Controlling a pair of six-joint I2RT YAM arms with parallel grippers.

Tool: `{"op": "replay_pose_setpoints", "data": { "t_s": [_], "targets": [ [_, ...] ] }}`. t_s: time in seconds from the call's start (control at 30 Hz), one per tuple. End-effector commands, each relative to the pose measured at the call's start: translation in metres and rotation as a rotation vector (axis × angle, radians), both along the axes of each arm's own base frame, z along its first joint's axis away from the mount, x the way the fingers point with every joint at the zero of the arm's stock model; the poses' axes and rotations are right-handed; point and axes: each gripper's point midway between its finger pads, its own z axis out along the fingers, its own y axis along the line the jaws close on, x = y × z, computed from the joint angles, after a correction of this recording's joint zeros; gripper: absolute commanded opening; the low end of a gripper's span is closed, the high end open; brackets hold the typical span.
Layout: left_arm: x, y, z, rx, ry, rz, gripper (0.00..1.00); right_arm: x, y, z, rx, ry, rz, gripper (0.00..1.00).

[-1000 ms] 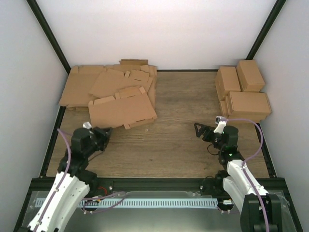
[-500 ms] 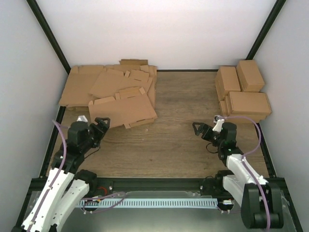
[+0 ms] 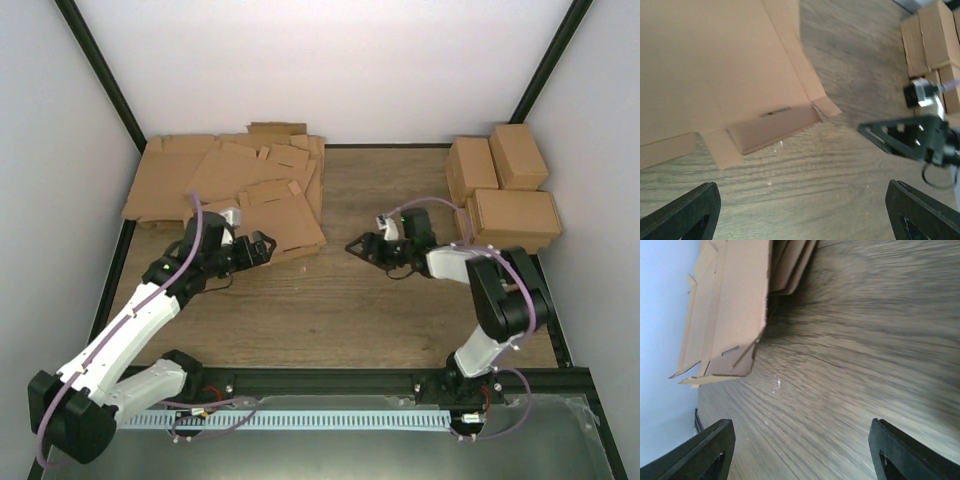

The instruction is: Fold the paper box

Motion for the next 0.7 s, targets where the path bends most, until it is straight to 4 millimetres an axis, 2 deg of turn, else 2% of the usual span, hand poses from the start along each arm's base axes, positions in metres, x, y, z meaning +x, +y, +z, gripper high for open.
{"op": "replay_pose_setpoints", "data": {
  "t_s": [0.0, 0.1, 0.2, 0.4, 0.57, 0.67],
  "targets": [
    [0.004, -0.024, 0.017, 0.044, -0.107, -0.095, 0.93, 0.016, 0.043, 0.011, 0.058, 0.034, 0.054, 0.76],
    [0.004, -0.030, 0.015, 0.072, -0.117, -0.112, 0.93, 0.030, 0.061, 0.017, 0.062, 0.039, 0.045, 0.75],
    [0.005, -0.026, 0.010, 0.114, -0.117, -0.103, 0.93, 0.042, 0.076, 0.019, 0.072, 0.053, 0.041, 0.74],
    [0.004, -0.024, 0.016, 0.136, -0.138, -0.105, 0.93, 0.056, 0.101, 0.004, 0.038, 0.113, 0.044, 0.65],
    [0.006, -0.020, 0.028, 0.154, -0.169, -0.098, 0.93, 0.056, 0.114, -0.001, 0.031, 0.133, 0.060, 0.51],
    [0.007, -0.020, 0.032, 0.159, -0.172, -0.098, 0.93, 0.055, 0.114, 0.006, 0.026, 0.120, 0.066, 0.32]
  ]
}}
